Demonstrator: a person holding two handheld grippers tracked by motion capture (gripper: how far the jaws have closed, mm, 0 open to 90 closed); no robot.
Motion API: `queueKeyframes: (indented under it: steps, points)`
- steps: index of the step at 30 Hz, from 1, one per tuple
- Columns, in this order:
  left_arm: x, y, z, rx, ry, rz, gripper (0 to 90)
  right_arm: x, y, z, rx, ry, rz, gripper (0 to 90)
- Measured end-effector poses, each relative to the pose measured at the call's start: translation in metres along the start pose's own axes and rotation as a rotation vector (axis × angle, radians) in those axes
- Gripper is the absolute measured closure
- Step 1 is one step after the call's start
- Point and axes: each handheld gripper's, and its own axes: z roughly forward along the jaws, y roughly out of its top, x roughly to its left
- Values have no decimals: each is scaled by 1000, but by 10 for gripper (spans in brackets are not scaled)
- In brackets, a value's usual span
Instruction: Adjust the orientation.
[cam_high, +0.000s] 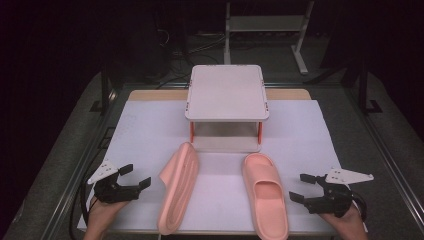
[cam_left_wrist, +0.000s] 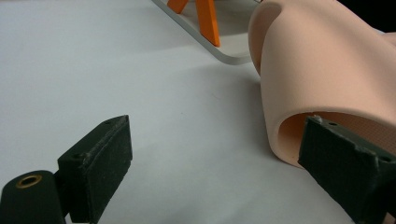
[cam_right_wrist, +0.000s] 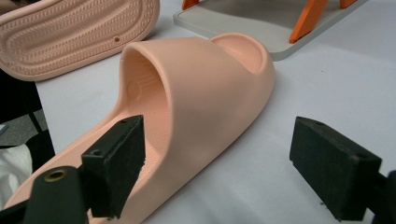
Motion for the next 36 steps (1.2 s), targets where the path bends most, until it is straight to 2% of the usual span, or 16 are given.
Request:
queueKeyframes:
  steps: [8,12,21,24,32,36]
  points:
    - [3,-1,-2,-7,8,-11,92,-1,-2,-2,-2,2,0,171]
    - [0,-1,0,2,-8,5,92,2,0,-3,-6,-1,-12,165]
    - [-5,-2,5,18,-44,4,92,7,2,-1,-6,12,-20,166]
    - [-7,-4,12,50,-79,-15,93,6,2,0,-10,17,-20,166]
    - [-12,-3,20,97,-88,-7,141,8,3,2,-6,25,-23,165]
    - [-15,-2,28,128,-112,-10,210,10,4,6,3,32,-28,165]
